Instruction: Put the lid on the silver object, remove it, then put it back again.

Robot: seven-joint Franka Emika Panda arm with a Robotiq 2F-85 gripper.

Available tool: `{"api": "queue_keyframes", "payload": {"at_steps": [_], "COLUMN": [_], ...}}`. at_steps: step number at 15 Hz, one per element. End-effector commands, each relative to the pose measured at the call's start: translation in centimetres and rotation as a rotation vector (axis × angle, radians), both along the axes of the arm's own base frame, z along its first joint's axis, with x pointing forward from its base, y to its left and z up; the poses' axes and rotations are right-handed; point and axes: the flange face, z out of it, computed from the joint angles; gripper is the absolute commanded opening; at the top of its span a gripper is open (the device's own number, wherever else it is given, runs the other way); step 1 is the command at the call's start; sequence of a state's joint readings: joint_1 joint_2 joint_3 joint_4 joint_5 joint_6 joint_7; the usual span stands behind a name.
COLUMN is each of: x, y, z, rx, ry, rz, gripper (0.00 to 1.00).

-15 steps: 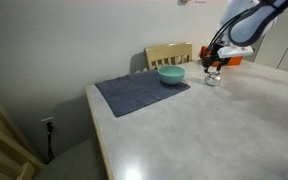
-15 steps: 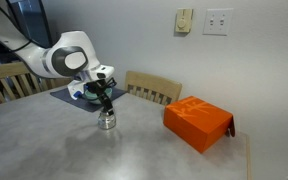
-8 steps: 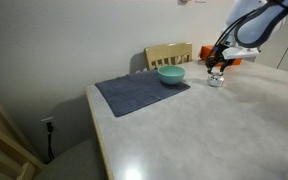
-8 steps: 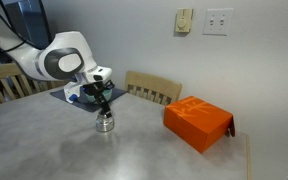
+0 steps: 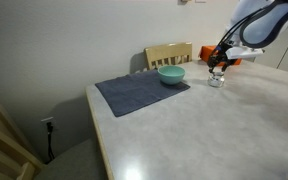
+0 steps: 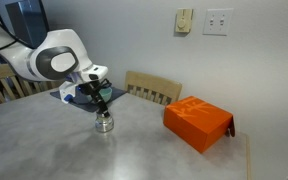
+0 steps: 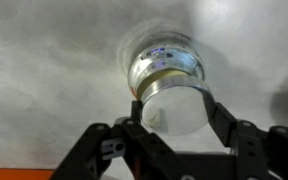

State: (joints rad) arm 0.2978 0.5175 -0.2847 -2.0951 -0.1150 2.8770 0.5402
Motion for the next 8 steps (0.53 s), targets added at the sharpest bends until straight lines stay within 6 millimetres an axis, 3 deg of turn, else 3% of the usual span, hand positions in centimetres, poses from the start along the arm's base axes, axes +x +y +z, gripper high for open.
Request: {"api": "queue_keyframes", "payload": {"at_steps": [1,5,8], "x": [-1.2,-0.9,-0.2], "y": [0.2,0.0,-0.3], "z": [2.0,3.4,3.0], "rx": [-0.011,0.0,0.025], "ry": [-0.035,-0.047,-0.029], "rz": [0.0,0.005,0.008], "gripper": [0.44,0.44,0.44]}}
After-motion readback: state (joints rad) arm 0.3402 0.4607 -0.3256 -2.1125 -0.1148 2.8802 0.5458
